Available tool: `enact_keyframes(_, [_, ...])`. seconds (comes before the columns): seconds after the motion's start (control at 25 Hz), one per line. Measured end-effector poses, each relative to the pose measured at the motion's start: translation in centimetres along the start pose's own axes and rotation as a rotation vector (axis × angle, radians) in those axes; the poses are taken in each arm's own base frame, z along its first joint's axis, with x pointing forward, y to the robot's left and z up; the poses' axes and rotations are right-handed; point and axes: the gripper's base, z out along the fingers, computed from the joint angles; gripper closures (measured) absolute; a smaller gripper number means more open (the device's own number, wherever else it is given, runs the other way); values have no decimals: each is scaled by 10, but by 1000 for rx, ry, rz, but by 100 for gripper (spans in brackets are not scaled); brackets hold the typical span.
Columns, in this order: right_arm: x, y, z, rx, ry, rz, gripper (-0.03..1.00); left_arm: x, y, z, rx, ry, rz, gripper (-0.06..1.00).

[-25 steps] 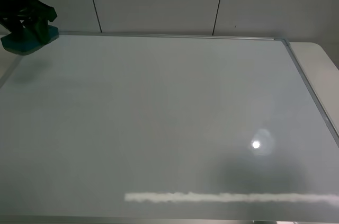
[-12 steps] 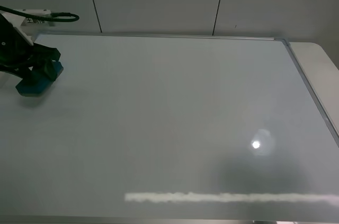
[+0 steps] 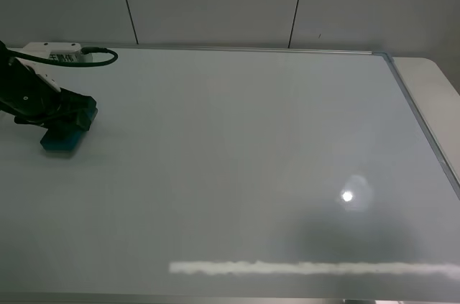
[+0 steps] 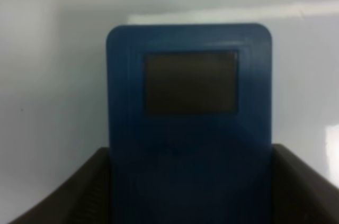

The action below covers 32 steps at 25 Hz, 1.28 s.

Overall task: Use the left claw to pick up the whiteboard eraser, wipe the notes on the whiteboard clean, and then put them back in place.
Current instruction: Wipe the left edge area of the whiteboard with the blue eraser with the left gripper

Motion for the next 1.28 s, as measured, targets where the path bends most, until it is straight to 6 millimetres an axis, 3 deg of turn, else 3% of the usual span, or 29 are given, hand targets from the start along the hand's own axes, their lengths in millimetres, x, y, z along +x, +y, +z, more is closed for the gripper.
enact_keyframes(0.32, [0, 0, 0, 0, 0, 0, -3, 1, 1, 1, -5, -23, 9, 39])
enact_keyframes(0.6, [0, 0, 0, 0, 0, 0, -3, 17, 2, 8, -13, -15, 7, 39])
enact_keyframes(1.08, [0, 0, 0, 0, 0, 0, -3, 15, 2, 8, -17, -39, 17, 39])
enact_keyframes(1.16, [0, 0, 0, 0, 0, 0, -3, 14, 3, 8, -21, -49, 38, 28])
enact_keyframes(1.24, [0, 0, 0, 0, 0, 0, -3, 13, 3, 7, -23, -57, 48, 7])
enact_keyframes(1.28, [0, 0, 0, 0, 0, 0, -3, 13, 3, 7, -23, -59, 48, 2])
